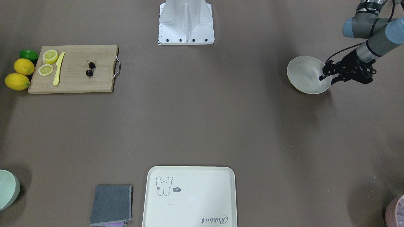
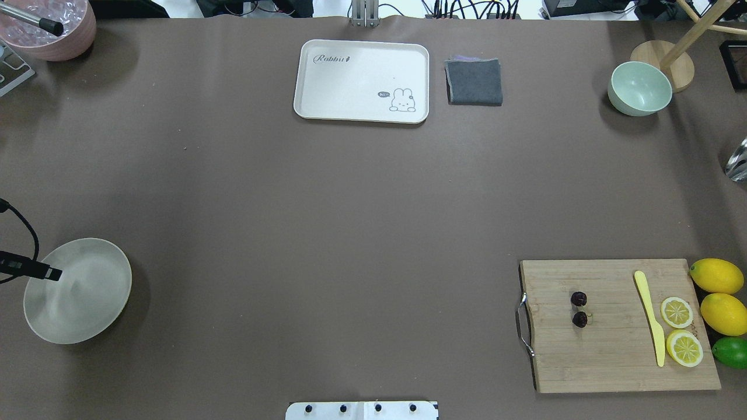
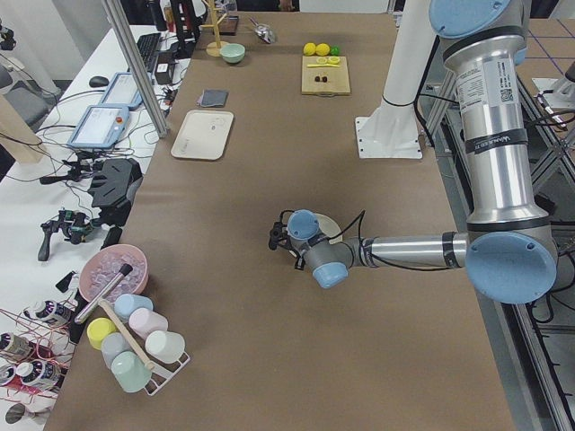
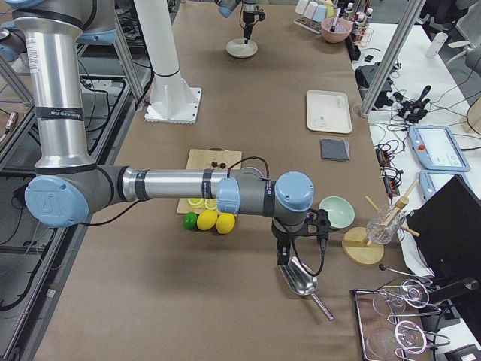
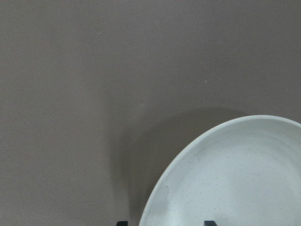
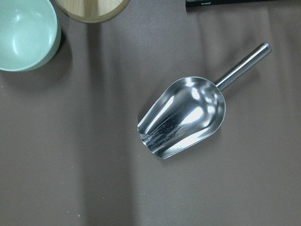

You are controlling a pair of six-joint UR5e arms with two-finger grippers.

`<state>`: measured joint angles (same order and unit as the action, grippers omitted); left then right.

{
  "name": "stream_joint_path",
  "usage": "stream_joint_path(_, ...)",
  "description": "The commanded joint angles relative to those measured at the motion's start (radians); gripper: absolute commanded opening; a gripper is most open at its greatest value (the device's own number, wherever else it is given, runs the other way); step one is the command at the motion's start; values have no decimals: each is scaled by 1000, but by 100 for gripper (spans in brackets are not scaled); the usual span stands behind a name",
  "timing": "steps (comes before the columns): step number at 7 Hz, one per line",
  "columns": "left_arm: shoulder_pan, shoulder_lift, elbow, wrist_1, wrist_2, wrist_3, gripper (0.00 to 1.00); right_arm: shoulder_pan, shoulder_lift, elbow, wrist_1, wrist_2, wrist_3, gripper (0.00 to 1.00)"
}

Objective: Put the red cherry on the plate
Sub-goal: 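Move the left gripper over the white bowl toward the white plate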

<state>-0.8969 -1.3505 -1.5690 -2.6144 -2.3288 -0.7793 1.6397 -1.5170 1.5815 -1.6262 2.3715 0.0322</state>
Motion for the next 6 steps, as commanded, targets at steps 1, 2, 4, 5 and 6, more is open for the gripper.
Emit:
stream_joint_path(1, 1, 14, 4, -26, -3, 0, 0, 8, -11, 5, 0, 0, 0, 100)
stream_joint_path(2, 0, 27, 9, -62, -6, -2, 0, 11, -12, 5, 0, 0, 0, 100)
stream_joint_path(4, -10, 33, 4, -87, -23, -11, 0, 20, -18, 5, 0, 2, -2, 100)
stream_joint_path(5, -26, 22, 0, -87, -123, -17, 0, 28, -20, 6, 0, 2, -2, 100)
stream_joint_path(6, -92, -10, -3, -72, -177, -21, 0, 32, -20, 6, 0, 2, -2, 100)
